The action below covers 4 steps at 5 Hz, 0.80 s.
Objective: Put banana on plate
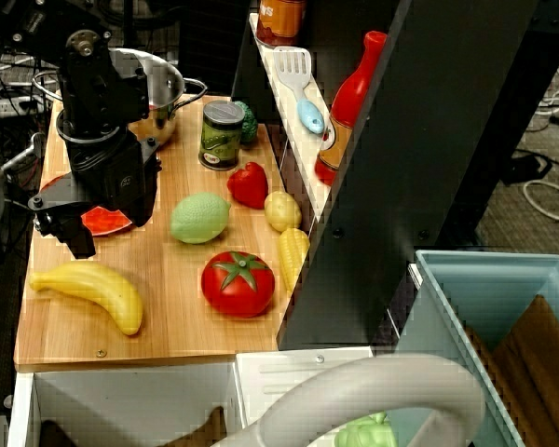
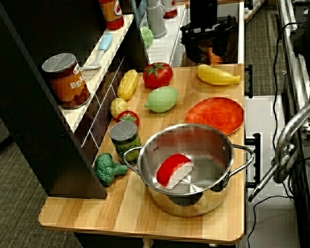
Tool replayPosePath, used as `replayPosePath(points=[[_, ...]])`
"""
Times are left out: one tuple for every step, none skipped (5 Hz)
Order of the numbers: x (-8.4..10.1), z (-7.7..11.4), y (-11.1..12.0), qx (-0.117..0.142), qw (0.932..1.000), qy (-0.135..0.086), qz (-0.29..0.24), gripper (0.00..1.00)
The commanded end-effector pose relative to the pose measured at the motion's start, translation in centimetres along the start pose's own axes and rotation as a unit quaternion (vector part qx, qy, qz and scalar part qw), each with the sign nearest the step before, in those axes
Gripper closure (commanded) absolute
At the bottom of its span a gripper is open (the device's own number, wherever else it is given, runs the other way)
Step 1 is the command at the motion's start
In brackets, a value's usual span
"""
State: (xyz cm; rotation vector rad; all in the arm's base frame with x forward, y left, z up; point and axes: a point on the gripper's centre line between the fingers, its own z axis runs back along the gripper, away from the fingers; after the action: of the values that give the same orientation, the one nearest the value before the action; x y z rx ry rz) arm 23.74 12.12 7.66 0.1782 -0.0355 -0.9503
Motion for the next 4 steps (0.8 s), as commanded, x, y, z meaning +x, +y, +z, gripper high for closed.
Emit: replayPosePath(points=[[0.0,0.0,0.0,0.000,1.0000,0.000,0.000,0.00],[0.0,-0.2,-0.9,-0.020,0.9995,0.018,0.014,0.00],[-0.3,-0.4,-1.4,-0.035,0.9988,0.021,0.027,0.00],[-0.5,-0.9,-1.5,-0.051,0.9971,0.024,0.050,0.00]])
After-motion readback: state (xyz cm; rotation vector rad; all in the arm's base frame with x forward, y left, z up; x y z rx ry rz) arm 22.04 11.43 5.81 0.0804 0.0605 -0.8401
